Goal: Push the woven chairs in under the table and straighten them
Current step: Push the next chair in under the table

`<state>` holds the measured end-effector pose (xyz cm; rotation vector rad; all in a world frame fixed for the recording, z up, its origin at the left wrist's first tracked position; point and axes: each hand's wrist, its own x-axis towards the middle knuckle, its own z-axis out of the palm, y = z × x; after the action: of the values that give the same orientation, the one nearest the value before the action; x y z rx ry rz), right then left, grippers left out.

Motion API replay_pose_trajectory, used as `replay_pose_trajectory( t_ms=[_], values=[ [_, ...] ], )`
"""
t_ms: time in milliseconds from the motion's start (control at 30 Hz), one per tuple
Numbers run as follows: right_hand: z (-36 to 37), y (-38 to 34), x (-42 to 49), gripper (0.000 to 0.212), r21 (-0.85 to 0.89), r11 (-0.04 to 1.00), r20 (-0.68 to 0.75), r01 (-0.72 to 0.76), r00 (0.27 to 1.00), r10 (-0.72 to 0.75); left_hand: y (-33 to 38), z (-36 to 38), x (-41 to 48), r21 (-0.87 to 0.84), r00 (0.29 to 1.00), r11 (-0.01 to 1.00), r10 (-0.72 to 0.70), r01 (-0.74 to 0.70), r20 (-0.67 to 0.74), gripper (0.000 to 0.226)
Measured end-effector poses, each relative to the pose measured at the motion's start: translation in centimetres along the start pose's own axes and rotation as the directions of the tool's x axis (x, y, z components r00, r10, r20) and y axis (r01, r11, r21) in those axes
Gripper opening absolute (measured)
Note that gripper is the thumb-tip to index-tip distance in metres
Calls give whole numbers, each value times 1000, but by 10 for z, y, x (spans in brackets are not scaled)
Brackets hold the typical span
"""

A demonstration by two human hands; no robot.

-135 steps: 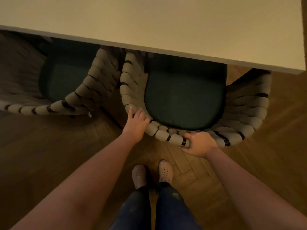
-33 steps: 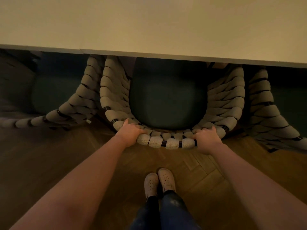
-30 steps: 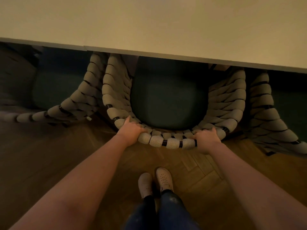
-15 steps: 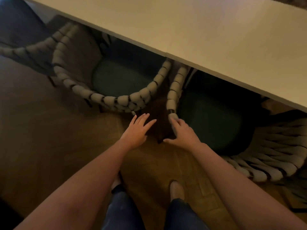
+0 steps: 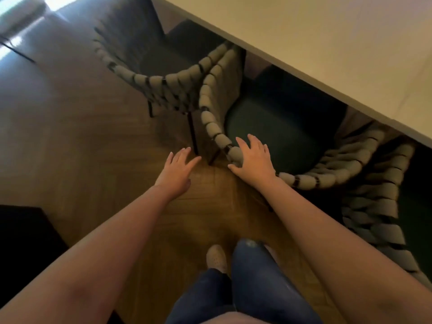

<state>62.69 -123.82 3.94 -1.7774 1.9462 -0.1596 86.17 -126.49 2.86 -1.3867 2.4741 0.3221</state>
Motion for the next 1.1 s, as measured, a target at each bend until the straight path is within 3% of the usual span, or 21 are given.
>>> replay_pose_trajectory(
  t_ms=[233,633,833,967,1100],
  values=[
    [-3,-68,144,80,-67,994,11,84,996,-84,-118,-21,74,26,989,988,-150,149,18,77],
    [-17,-160,351,86,-128,953,148,275,955,-256,-292,-99,219,99,972,969,-232,228,34,90],
    [25,-214,407,91,-157,938,321,309,914,-247,-396,-109,277,310,948,948,-167,79,270,86],
    [54,-257,428,86,-135,980,363,145,928,-88,-454,-113,320,394,925,900,23,-185,380,73],
    [83,-303,440,77,-86,991,272,-99,955,119,-506,-124,359,374,852,834,197,-406,485,70]
  ],
)
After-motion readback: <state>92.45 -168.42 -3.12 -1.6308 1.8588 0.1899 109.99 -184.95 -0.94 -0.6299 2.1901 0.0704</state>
